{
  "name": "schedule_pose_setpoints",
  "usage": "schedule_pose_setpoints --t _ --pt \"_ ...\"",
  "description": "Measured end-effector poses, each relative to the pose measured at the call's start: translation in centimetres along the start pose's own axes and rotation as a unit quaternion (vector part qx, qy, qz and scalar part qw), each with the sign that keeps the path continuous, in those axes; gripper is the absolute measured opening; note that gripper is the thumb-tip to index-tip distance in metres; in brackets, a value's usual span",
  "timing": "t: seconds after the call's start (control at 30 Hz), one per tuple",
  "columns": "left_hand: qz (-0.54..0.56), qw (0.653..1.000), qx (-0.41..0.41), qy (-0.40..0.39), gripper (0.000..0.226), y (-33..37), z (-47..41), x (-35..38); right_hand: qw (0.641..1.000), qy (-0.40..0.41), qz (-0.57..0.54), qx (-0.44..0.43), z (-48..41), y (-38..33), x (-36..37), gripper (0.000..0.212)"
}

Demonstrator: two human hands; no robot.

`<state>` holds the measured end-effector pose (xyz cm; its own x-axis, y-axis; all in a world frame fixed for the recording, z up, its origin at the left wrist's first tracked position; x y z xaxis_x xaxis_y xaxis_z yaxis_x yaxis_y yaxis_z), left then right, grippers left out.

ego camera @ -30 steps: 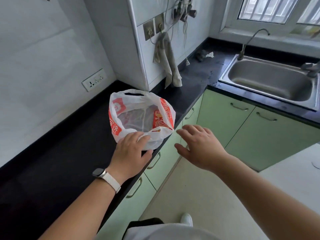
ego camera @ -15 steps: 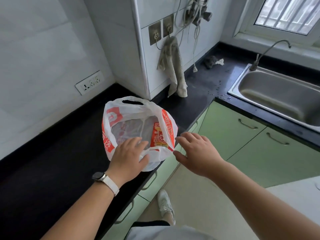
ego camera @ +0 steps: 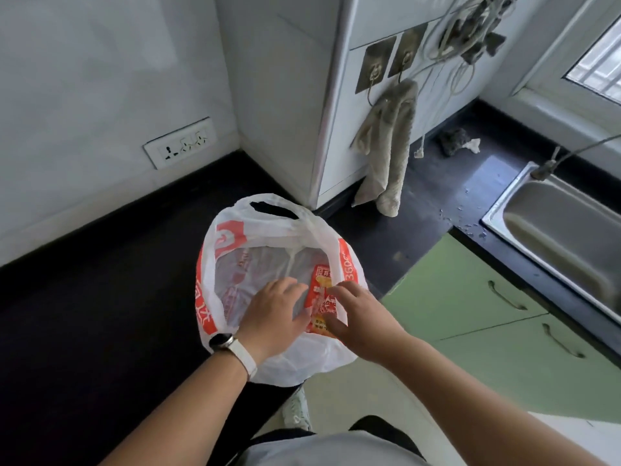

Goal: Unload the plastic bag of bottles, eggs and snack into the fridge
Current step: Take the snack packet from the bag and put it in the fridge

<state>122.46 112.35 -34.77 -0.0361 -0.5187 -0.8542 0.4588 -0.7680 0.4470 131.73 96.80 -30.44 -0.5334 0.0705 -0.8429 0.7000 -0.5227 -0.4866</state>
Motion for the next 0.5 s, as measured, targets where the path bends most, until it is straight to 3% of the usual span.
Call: schedule_pose_setpoints --t 0.3,0.5 --pt "0.121 0.984 -0.107 -0.074 0.029 0.4 -1.6 4.0 0.988 -0.072 -0.086 0.102 -2.2 2.5 2.1 0.043" --pt "0.146 0.977 -0.149 -0.051 0.03 1.1 -1.6 6.0 0.988 -0.095 -0.021 0.119 -2.0 5.2 2.7 0.049"
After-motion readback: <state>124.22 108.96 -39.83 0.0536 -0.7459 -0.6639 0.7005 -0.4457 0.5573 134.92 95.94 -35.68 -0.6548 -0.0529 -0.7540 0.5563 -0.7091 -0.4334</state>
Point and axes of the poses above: each hand's wrist, its own z-axis away from the middle knuckle, its own x-axis out of the palm, y = z × x, the point moved 2 cm from there along -z, towards the middle knuckle, and after that the axes turned 9 degrees about -x, right-handed, at the moved point
